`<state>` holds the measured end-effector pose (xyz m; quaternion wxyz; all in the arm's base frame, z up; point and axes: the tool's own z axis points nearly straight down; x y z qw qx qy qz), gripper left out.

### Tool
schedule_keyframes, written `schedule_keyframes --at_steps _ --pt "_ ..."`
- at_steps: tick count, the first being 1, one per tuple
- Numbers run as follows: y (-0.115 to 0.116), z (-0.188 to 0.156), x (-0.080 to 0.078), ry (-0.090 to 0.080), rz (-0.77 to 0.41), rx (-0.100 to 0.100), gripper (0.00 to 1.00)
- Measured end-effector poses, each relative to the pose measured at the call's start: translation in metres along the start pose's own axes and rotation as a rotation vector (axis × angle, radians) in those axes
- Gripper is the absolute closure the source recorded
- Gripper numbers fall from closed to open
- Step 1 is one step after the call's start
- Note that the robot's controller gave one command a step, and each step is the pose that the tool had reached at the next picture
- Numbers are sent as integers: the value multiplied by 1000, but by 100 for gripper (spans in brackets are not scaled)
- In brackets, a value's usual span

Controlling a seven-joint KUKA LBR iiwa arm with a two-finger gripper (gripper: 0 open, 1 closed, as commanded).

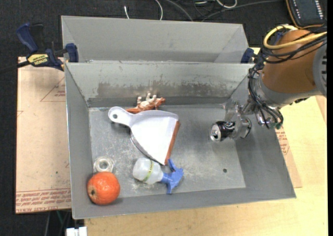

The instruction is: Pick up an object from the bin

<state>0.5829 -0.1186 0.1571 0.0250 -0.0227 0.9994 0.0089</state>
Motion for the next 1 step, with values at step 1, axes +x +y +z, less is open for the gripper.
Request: schedule_keyframes --at_steps 1 --pt "1 -17 -1 -2 -1 0 100"
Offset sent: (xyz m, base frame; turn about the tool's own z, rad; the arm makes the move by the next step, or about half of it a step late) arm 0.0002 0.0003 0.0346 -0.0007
